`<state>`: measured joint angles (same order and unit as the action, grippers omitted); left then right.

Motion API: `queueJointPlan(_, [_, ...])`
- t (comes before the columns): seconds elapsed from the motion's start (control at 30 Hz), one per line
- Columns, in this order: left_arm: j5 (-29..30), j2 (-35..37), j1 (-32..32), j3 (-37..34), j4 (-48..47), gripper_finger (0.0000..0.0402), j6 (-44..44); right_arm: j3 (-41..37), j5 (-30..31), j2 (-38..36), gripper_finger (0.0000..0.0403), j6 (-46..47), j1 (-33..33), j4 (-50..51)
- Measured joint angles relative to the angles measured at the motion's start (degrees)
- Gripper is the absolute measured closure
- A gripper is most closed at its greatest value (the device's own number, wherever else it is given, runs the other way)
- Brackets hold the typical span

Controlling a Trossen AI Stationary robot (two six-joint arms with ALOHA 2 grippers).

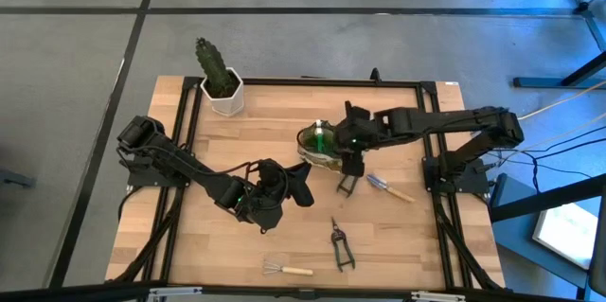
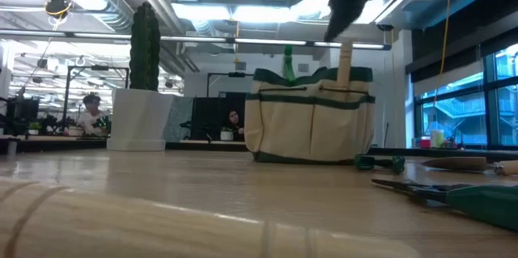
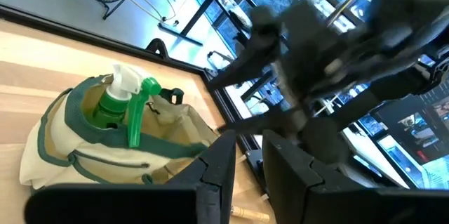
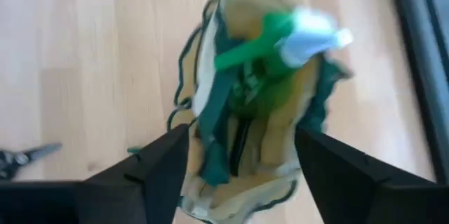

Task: Pick & Place Garden tools in Gardening bag
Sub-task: Put the left trowel into the gardening bag, then adjust the gardening bag

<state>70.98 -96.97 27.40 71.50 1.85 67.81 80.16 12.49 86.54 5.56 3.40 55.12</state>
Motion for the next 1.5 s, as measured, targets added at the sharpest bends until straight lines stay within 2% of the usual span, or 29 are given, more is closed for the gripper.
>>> queueJointPlan(0.33, [-1.6, 0.6, 1.2, 0.0, 0.1, 0.0336, -2.1, 14.6, 0.3, -3.6, 0.0117, 0.8, 0.0, 3.2])
queueJointPlan(0.47, [-4.5, 2.2, 1.9, 0.0, 0.0, 0.0336, -5.3, 20.4, -3.2, -5.7, 0.0117, 5.5, 0.0, 3.0])
queueJointPlan(0.63, [-10.2, 4.9, 2.2, 0.0, 0.1, 0.0336, -10.2, 20.8, -10.6, -9.4, 0.0117, 15.2, 0.2, -1.2])
queueJointPlan(0.73, [-18.5, 6.5, 1.3, 0.0, -0.3, 0.0336, -13.3, 18.4, -11.0, -12.1, 0.0117, 19.8, 2.1, -2.7])
queueJointPlan(0.83, [-24.8, 7.3, 0.3, 0.0, -0.3, 0.0336, -16.4, 12.9, -5.2, -15.4, 0.0117, 23.0, 6.7, -7.0])
queueJointPlan(0.93, [-26.2, 7.3, -0.3, 0.0, -0.4, 0.0336, -17.1, 3.9, 2.2, -20.0, 0.0117, 24.8, 13.1, -18.7])
queueJointPlan(1.03, [-27.3, 7.3, -0.6, 0.0, 0.2, 0.0336, -16.3, -7.3, 6.5, -24.0, 0.0117, 24.4, 20.0, -37.1])
queueJointPlan(1.17, [-26.7, 7.3, -0.7, 0.0, -0.1, 0.0336, -16.6, -17.5, 5.2, -25.2, 0.0117, 24.7, 25.6, -54.0])
queueJointPlan(1.3, [-22.3, 7.3, -0.7, 0.0, -0.7, 0.0336, -15.1, -21.0, -0.9, -23.9, 0.0117, 32.7, 28.0, -59.4])
queueJointPlan(1.37, [-21.5, 7.3, -1.5, 0.0, -2.4, 0.0336, -13.0, -21.2, -1.5, -23.0, 0.0116, 36.9, 29.0, -59.8])
queueJointPlan(1.5, [-26.1, 7.3, -4.4, 0.0, -8.3, 0.0336, -8.1, -21.2, -0.2, -22.1, 0.0116, 40.1, 30.3, -61.1])
